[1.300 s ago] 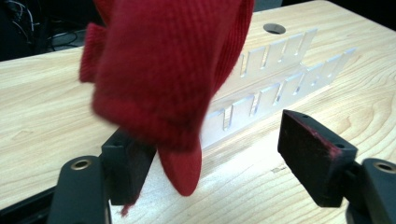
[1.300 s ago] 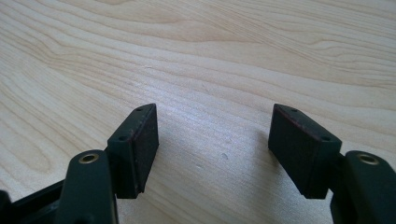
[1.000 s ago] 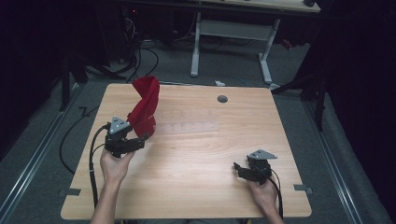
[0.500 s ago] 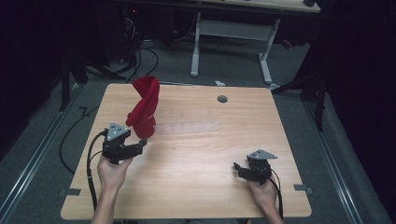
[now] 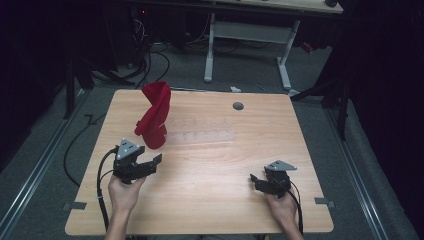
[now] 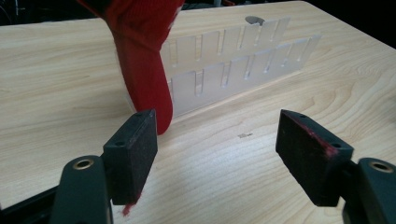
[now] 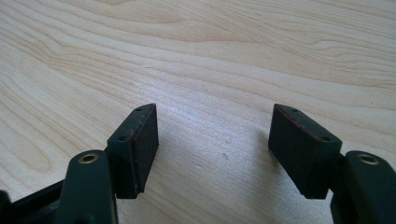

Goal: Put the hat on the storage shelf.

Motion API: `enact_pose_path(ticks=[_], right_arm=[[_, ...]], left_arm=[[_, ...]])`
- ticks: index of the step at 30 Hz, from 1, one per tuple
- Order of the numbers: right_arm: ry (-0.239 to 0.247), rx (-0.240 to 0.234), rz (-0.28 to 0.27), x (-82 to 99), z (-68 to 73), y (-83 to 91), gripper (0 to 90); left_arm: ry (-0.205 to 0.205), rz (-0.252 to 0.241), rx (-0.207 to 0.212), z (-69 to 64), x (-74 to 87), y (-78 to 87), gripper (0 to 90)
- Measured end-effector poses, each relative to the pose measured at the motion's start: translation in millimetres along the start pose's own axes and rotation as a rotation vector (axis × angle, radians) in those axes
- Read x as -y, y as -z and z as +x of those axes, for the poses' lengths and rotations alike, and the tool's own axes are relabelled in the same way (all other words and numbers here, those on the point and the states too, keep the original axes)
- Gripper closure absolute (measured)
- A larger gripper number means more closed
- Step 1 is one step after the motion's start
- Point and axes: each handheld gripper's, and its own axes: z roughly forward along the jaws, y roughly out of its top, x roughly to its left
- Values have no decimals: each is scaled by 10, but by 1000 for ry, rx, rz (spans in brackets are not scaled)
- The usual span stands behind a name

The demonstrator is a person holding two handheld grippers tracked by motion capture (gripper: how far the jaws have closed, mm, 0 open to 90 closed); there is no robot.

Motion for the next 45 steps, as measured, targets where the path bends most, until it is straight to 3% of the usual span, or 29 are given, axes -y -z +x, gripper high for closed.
enact_pose_path(ticks=[21, 45], right_arm=[[0, 1, 0, 1, 2, 1, 333], [0, 2, 0, 1, 2, 1, 331]], left_arm=[[2, 36, 31, -110, 192, 105, 294], [11, 94, 86, -308, 444, 33, 289]])
